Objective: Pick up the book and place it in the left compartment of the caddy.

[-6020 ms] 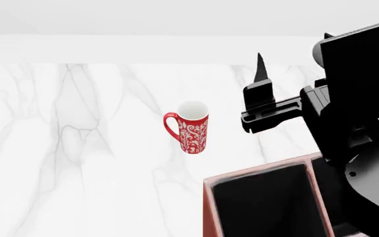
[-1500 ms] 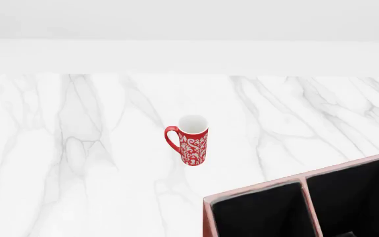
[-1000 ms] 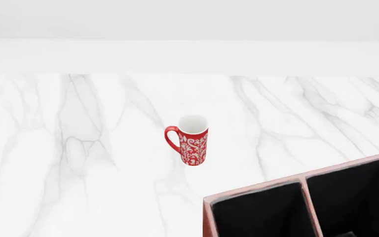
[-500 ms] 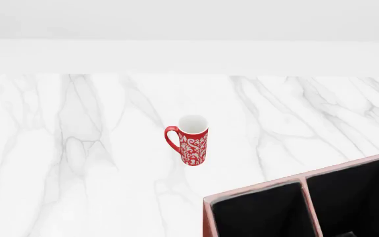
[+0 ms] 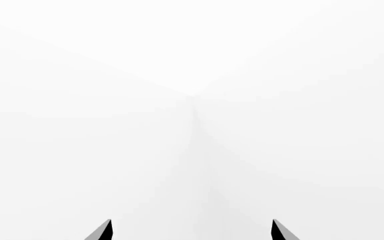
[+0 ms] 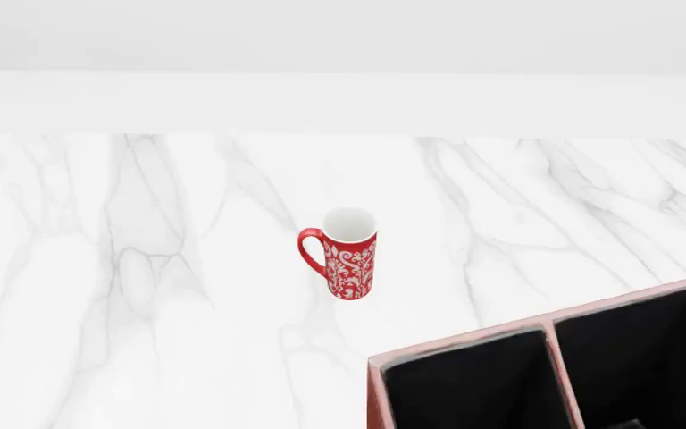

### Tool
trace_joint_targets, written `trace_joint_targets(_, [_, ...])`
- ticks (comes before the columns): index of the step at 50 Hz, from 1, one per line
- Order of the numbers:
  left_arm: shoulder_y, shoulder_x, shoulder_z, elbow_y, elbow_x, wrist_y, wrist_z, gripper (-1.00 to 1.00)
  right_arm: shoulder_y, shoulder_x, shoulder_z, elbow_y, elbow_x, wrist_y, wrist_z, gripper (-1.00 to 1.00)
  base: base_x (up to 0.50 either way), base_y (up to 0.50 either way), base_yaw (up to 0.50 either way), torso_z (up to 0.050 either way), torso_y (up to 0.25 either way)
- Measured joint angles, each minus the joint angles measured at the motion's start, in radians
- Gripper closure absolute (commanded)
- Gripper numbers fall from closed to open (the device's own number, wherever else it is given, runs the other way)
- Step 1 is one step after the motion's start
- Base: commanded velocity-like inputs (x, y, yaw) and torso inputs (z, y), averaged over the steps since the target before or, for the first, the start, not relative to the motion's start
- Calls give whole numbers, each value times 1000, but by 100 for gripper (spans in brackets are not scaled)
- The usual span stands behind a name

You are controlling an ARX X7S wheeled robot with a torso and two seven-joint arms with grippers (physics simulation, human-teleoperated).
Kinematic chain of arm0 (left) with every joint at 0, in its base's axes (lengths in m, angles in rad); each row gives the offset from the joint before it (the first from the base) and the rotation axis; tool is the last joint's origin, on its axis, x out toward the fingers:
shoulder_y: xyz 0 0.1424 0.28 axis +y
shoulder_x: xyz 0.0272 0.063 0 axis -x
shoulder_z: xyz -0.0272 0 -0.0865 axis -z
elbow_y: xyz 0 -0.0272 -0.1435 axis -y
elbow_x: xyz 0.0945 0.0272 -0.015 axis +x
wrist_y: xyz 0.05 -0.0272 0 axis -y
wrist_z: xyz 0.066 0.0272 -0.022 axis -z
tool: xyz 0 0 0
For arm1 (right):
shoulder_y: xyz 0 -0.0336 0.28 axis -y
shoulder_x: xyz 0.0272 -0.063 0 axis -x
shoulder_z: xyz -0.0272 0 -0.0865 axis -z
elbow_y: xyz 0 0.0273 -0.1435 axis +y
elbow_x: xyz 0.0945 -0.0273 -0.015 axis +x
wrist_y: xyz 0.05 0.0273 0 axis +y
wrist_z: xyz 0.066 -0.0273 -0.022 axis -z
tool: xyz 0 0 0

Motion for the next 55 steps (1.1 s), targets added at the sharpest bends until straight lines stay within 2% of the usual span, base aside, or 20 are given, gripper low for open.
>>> trace_joint_targets(25, [-36, 0, 17, 0, 23, -33, 17, -100, -32, 17, 14, 57, -28, -42, -3, -100, 0, 0, 0, 0, 0])
trace_joint_targets(55, [-74, 0, 40, 0, 51, -69, 34, -100, -113, -39, 29, 188, -106, -133, -16, -100, 0, 0, 0, 0, 0])
